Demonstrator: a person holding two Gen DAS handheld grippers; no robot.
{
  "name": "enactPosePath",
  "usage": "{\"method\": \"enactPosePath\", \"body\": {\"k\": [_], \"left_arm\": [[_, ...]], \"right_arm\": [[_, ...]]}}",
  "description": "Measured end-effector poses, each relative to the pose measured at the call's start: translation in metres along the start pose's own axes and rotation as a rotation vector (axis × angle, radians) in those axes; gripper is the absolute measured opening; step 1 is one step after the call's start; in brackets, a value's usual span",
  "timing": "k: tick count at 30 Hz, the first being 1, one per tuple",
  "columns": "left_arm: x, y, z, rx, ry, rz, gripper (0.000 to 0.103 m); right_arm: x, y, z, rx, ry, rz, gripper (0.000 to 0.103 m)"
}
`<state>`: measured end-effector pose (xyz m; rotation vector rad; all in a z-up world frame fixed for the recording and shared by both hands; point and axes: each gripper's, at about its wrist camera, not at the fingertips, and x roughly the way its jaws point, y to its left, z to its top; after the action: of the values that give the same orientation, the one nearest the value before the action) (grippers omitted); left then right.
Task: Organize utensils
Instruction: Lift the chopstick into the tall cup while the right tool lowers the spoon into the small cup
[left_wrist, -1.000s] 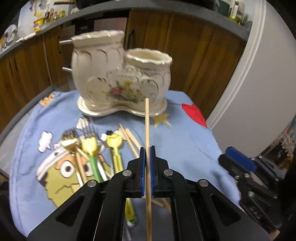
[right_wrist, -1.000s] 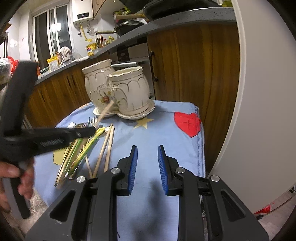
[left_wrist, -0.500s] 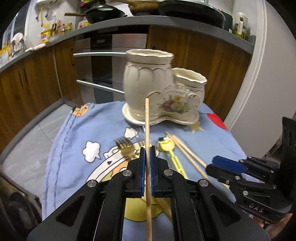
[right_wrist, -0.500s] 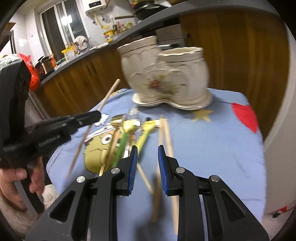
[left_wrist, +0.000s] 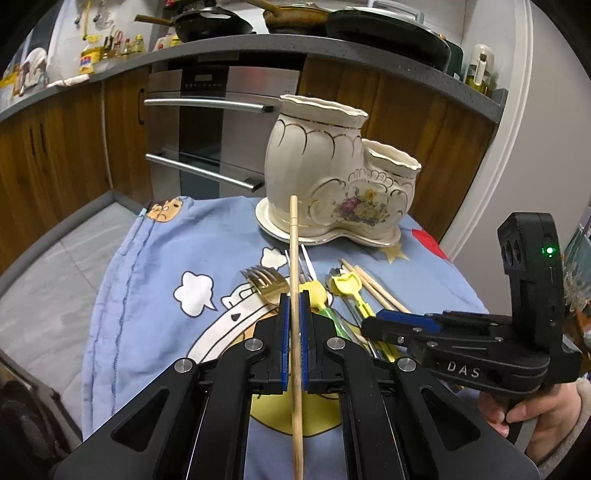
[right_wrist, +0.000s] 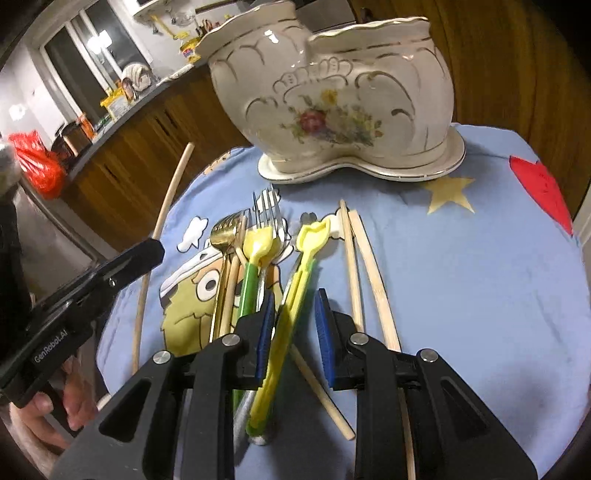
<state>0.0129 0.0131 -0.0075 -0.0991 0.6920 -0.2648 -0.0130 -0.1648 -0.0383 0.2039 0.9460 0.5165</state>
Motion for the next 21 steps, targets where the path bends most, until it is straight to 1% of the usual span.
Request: {"method": "enactPosePath", "body": {"k": [2, 5, 8, 11, 13, 17, 20, 21], "left_arm": [[-0.001, 0.002, 0.000, -0.004, -0.004, -0.007, 0.006], [0.000, 0.004, 0.001, -0.008, -0.010, -0.013, 0.006], [-0.001, 0.005, 0.002, -0.014, -0.020, -0.023, 0.006], [-0.009, 0.005, 0.008, -0.013, -0.066, -0.037, 0.006], [-0.017, 0.005, 0.014, -0.004, -0.105, -0.046, 0.006], [-0.033, 0.002, 0.037, 0.014, -0.181, -0.071, 0.005], [-0.039, -0.003, 0.058, 0.048, -0.230, -0.071, 0.005], [-0.040, -0.006, 0.070, 0.062, -0.254, -0.072, 0.005]], "right_arm": [[-0.001, -0.004, 0.001, 0.025, 0.000, 0.024, 0.010], [-0.011, -0.004, -0.002, 0.016, -0.034, 0.018, 0.010], [-0.025, -0.002, -0.002, 0.002, -0.078, 0.029, 0.010], [-0.050, 0.002, 0.005, -0.028, -0.176, 0.064, 0.010], [-0.073, 0.006, 0.016, -0.068, -0.287, 0.072, 0.010], [-0.109, 0.007, 0.038, -0.110, -0.464, 0.059, 0.010], [-0.118, -0.003, 0.062, -0.092, -0.530, 0.068, 0.010], [-0.119, -0.007, 0.070, -0.076, -0.553, 0.073, 0.010]]}}
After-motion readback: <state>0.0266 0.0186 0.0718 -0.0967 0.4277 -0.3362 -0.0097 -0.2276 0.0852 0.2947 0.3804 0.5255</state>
